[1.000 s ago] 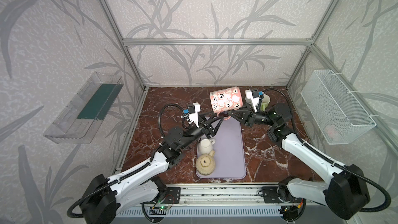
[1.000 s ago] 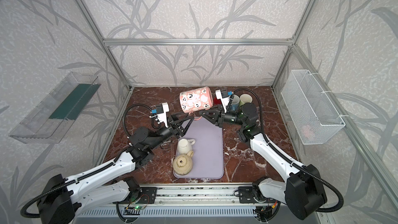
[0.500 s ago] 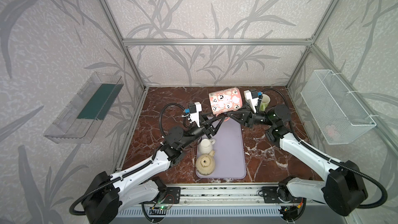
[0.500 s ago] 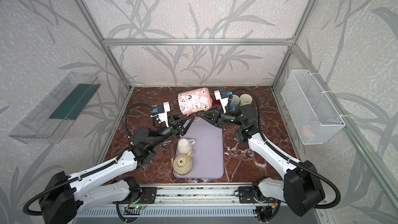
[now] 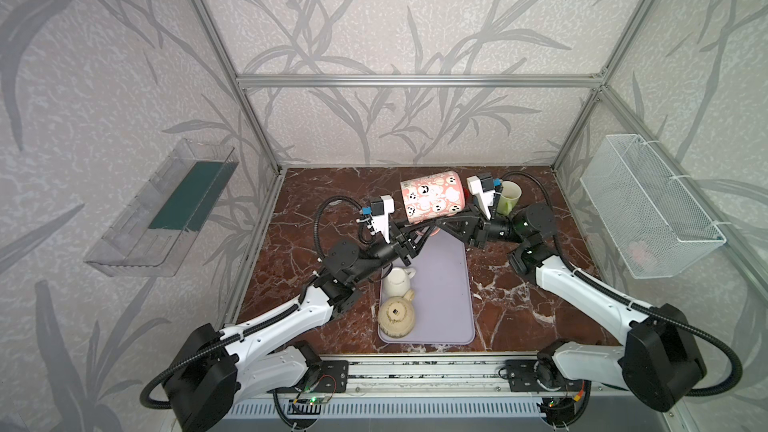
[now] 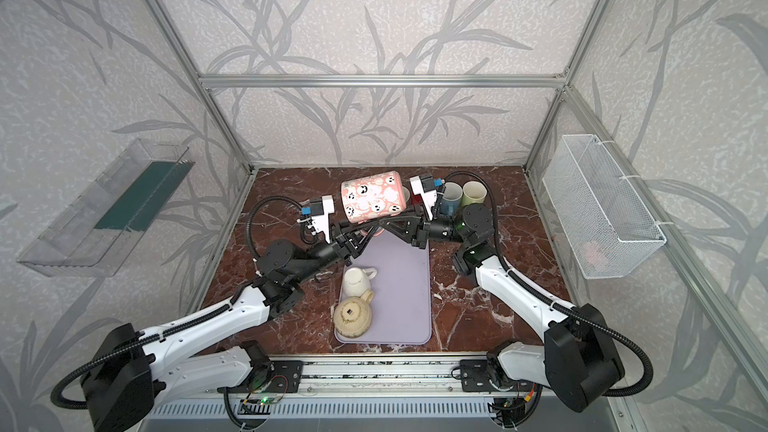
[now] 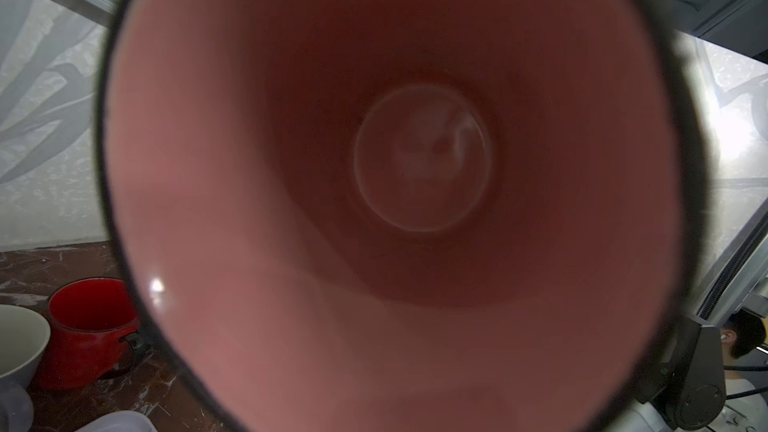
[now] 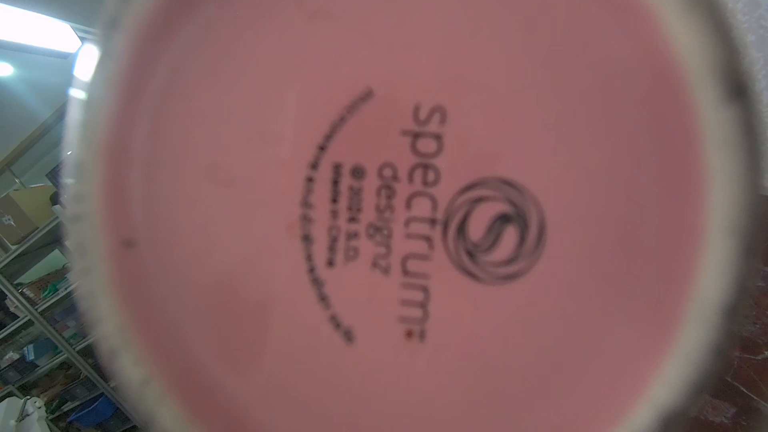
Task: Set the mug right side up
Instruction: 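Grasp the pink mug's rim with the left gripper while the right gripper holds it, then open the right gripper and withdraw while the left gripper holds the pink mug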
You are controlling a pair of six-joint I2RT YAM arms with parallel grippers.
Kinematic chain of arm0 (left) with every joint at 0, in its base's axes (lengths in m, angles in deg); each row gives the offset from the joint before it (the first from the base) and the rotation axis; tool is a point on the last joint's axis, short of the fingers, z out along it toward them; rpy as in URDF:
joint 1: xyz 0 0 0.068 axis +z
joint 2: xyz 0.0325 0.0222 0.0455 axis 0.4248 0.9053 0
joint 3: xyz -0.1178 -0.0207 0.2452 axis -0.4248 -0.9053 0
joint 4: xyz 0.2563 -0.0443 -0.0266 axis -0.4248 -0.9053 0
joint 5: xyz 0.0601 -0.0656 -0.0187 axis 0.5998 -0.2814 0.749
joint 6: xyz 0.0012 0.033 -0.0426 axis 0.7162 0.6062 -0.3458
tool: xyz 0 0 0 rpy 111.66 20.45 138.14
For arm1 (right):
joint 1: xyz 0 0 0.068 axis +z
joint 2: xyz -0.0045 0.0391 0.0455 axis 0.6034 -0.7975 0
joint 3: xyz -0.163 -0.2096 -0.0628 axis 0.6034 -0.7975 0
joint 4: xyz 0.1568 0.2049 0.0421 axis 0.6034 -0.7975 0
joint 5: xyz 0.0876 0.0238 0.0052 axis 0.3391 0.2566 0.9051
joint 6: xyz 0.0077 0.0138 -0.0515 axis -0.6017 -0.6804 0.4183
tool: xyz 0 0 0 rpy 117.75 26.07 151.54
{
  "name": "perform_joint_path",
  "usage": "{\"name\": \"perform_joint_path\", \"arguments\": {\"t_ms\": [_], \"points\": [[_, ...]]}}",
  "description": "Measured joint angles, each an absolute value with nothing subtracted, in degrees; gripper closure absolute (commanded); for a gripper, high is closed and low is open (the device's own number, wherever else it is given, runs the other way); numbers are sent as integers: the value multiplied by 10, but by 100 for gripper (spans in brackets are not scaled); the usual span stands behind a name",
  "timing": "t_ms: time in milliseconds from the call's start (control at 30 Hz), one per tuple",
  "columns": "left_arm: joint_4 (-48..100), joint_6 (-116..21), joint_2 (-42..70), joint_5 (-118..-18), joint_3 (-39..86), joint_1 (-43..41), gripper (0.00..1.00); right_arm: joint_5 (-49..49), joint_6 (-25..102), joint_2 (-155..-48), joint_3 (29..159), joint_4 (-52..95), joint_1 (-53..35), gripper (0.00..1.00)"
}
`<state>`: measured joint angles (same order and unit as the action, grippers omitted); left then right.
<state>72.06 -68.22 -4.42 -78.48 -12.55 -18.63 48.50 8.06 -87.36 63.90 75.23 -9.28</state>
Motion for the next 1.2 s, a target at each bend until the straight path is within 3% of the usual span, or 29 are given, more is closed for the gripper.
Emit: {"name": "perform_joint_path", "arguments": {"t_ms": [167,367,733,900,1200], "points": [[718,-679,-48,-789,-125,-184,100,485,72,-880,639,765,-95,100],[717,-679,-48,-787,-125,-183,100,484,69,-883,639,769,-95,99],[676,-671,-72,-751,-131,-185,100,465,107,-883,619,754,-104,53],[627,-667,-87,-706,-133,-185,100,443,118,-883,592,746,-120,39],[484,-637,-129,-638,-131,-185,100,367,166,-849,560,671,-139,37]]}}
